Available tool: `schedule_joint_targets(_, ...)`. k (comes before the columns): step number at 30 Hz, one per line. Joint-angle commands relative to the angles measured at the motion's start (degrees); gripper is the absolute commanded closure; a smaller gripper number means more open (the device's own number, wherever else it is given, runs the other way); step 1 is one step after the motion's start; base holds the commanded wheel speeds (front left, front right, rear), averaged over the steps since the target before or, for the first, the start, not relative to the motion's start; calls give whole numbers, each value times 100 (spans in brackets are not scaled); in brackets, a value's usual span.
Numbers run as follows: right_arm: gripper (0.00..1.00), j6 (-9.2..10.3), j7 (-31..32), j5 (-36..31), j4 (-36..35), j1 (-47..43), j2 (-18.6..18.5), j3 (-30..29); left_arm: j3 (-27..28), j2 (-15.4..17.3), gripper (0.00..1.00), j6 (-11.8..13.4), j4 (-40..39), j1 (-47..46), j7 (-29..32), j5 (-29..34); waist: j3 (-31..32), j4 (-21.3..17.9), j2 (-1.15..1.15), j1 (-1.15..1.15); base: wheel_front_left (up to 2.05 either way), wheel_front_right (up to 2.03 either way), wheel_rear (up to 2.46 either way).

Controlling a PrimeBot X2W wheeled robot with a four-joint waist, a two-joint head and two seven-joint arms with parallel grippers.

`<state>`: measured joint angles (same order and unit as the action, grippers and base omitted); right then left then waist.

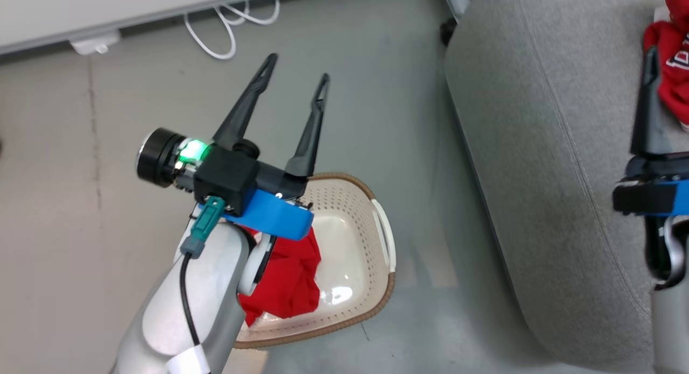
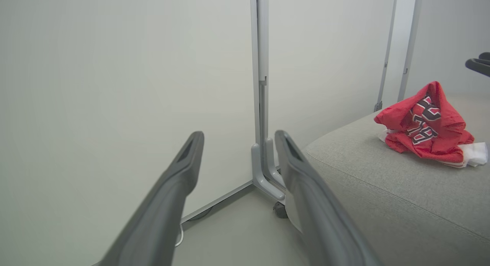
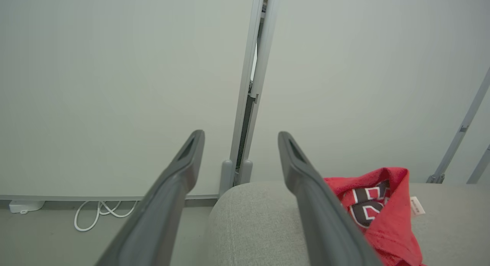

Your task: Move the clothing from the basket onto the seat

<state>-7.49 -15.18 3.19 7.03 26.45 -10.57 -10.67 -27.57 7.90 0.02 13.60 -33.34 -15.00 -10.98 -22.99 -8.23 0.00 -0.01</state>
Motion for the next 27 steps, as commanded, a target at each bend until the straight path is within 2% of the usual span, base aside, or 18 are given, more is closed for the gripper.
schedule_joint_targets(1, 0, -1, 5, 8, 24, -170, 35, 141, 182, -42, 0, 29, -34, 199, -26, 40, 404, 327, 0, 1, 0, 0, 0)
schedule_joint_targets(7, 0, -1, 5, 47, 117, -425, 196, 477, 830, -204, 0, 56, -96, 704, -25, 85, 896, 631, 0, 1, 0, 0, 0)
schedule_joint_targets(13, 0, -1, 5, 80, 251, -773, 362, 634, 1324, -317, 0, -31, -71, 1148, -22, 178, 1302, 861, 0, 1, 0, 0, 0)
schedule_joint_targets(19, 0, -1, 5, 126, 315, -1147, 510, 714, 1681, -399, 0, -104, -68, 1579, -23, 261, 1608, 979, 0, 1, 0, 0, 0)
schedule_joint_targets(27, 0, -1, 5, 235, 373, -1613, 636, 720, 1894, -475, 0, -214, -31, 2026, -23, 358, 1850, 1062, 0, 1, 0, 0, 0)
